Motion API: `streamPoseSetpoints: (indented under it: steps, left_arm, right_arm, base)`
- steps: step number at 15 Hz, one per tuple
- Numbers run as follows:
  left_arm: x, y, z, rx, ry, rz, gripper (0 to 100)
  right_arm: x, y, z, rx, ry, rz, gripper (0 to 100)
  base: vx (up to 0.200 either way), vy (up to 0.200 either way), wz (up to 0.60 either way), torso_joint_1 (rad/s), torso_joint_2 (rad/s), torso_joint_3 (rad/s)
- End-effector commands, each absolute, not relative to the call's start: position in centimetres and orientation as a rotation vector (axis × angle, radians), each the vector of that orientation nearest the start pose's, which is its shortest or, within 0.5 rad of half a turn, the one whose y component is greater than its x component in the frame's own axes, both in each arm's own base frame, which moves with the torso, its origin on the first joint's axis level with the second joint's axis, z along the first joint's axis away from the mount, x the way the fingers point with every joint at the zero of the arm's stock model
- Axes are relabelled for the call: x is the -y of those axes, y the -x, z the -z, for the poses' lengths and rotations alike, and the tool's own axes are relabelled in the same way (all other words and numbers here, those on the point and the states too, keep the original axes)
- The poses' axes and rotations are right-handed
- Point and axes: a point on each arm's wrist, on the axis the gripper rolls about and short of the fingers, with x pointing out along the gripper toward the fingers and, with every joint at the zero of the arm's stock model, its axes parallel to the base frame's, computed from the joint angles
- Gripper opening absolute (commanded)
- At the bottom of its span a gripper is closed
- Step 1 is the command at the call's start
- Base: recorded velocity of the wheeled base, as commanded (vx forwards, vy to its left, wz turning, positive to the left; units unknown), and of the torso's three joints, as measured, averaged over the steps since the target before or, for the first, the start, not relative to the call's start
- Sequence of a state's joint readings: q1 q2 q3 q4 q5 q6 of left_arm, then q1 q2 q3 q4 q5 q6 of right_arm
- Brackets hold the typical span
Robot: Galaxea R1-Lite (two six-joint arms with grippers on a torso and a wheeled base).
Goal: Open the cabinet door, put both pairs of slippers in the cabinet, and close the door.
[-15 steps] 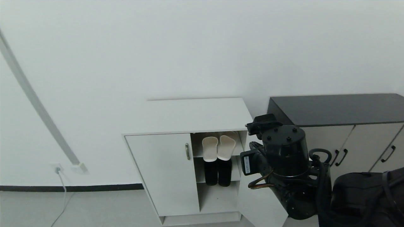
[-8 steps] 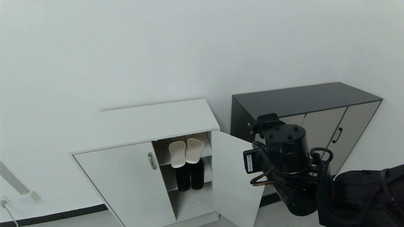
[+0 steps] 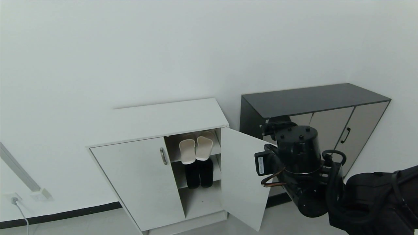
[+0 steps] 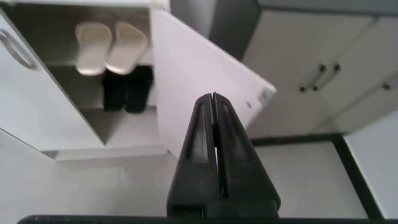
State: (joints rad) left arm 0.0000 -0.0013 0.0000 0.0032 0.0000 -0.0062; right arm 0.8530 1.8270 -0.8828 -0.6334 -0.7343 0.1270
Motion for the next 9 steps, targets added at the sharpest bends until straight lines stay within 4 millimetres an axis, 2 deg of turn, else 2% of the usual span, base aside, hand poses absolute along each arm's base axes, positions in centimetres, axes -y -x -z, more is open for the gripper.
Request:
streamPoseSetpoints:
  steps: [1,3,6,9]
  left_arm:
    - [0.0,2.3,-7.5,-0.003,0.006,0.0,0]
    - [0.0,2.3,-7.5,-0.003,0.006,0.0,0]
    - [0.0,2.3,-7.5,-0.003,0.006,0.0,0]
    - [0.0,2.3,-7.5,-0.003,0.005,0.002,0]
  right_arm:
    - [-23.5,-24.3,-16.0,-0.232,0.097,-0.076,0]
    - [-22.3,-26.7,-16.4,-0.232,0.061,-0.096,0]
    - [-20.3,-32.5,-17.1,-0.198,0.0,-0.035,0]
    - [-18.8,-36.5,-15.5,-0.223,-0.017,-0.027,0]
  base:
    - [0.0,0.0,0.0,0.0,0.0,0.0]
    - [0.0,0.0,0.0,0.0,0.0,0.0]
    - [0.0,0.0,0.0,0.0,0.0,0.0]
    - [0.0,0.0,0.0,0.0,0.0,0.0]
